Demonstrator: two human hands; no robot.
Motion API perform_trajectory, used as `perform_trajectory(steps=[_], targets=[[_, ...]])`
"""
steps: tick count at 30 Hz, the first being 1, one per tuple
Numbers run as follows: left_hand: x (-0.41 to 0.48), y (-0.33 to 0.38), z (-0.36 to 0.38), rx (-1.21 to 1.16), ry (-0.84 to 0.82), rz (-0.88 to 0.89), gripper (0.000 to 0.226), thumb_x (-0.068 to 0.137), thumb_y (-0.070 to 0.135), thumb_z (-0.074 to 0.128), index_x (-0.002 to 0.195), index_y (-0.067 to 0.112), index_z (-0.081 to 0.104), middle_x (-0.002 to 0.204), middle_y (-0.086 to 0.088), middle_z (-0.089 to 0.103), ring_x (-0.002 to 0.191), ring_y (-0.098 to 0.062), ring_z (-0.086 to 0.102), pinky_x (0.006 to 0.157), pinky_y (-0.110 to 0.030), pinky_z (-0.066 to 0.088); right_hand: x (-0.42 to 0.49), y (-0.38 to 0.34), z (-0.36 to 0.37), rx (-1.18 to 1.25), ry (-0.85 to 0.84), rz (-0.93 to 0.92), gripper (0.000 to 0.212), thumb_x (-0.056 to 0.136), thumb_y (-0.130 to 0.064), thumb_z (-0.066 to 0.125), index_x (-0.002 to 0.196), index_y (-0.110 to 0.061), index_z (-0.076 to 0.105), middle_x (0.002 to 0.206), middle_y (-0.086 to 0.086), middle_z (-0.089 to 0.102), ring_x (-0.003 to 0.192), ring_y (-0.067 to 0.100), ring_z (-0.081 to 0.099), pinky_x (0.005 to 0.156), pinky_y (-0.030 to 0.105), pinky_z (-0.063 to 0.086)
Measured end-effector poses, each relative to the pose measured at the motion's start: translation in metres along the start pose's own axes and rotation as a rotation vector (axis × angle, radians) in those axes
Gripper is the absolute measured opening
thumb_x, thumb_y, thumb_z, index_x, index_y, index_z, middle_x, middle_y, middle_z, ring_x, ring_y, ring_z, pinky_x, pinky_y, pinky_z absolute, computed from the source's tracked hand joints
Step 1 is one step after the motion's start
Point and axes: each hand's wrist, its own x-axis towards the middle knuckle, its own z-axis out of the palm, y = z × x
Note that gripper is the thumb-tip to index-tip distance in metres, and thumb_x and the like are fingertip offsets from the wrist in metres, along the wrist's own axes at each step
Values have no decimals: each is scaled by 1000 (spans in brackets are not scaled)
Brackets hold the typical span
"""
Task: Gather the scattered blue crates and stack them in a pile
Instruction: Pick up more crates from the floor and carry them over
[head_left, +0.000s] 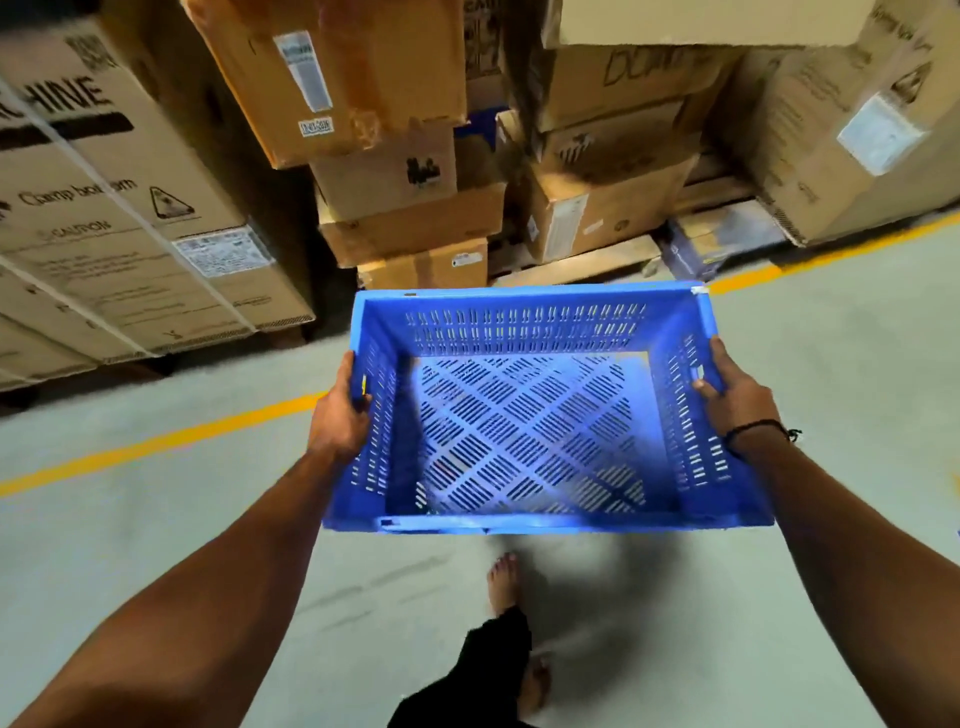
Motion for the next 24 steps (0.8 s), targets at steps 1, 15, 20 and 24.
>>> perform_trajectory(steps=[1,15,20,24], targets=[[7,-2,8,-21,6,-20,71,90,7,48,149,29,16,112,-24,64,96,-41,62,80,-40,45,17,-2,6,-5,-12,-14,62,94,-27,53,147,-39,22,125,29,57,112,47,54,95,43,43],[72,-36,117,-105,43,-162,77,88,3,51,150,30,14,112,-17,66,95,-36,65,73,-29,40,165,17,101,-141,-94,-159,63,94,-25,53,148,-34,21,114,31,62,98,52,57,83,45,45],[74,-42,137,-68,83,-168,76,89,4,51,150,30,12,113,-20,65,94,-40,64,73,-32,40,188,28,117,-167,-98,-201,65,94,-23,53,149,-34,19,103,33,64,90,53,59,76,46,45],[80,-39,138,-21,93,-172,74,91,8,49,150,29,9,119,-24,61,99,-44,61,76,-38,42,200,24,119,-164,-90,-232,64,95,-24,51,149,-34,19,105,33,64,91,52,58,77,45,46]])
